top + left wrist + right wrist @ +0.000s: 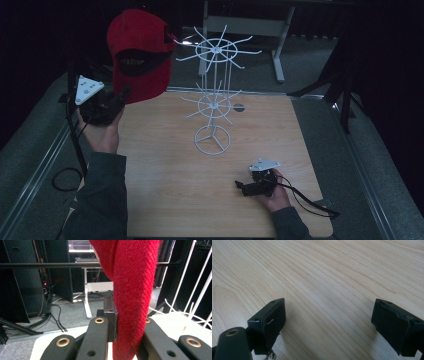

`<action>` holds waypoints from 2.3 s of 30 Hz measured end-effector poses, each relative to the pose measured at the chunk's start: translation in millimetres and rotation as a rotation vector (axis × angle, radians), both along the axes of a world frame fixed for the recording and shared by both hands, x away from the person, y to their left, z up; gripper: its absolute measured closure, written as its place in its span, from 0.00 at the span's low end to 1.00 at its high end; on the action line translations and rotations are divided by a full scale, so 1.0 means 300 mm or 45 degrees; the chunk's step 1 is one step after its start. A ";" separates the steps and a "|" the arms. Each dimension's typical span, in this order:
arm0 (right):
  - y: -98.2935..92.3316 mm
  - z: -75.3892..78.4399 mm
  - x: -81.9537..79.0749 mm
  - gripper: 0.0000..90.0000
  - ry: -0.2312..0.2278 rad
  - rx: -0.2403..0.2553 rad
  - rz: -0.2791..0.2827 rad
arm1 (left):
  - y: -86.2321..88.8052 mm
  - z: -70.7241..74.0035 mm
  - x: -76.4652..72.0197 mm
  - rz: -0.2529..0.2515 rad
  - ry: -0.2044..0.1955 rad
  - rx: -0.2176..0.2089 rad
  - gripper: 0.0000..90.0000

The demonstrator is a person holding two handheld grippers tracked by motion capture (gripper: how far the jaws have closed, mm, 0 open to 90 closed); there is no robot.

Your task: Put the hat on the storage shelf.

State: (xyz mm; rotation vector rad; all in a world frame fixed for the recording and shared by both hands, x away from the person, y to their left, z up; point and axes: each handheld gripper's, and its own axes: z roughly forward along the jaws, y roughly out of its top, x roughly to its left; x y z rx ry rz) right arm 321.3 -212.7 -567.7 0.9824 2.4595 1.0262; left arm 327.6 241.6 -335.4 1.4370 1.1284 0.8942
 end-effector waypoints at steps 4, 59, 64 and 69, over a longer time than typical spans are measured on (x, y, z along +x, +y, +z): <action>0.000 0.000 0.000 0.13 0.000 0.000 0.000 | 0.002 0.002 0.000 0.001 -0.003 -0.007 0.96; 0.000 0.000 0.000 0.13 0.003 0.001 -0.001 | 0.012 0.032 -0.041 -0.087 -0.084 -0.087 0.95; 0.000 0.000 0.000 0.13 0.003 0.001 -0.001 | 0.009 0.013 -0.053 -0.102 -0.079 -0.094 0.95; 0.000 0.000 0.000 0.13 0.003 0.001 0.000 | 0.003 -0.012 -0.060 -0.118 -0.076 -0.087 0.95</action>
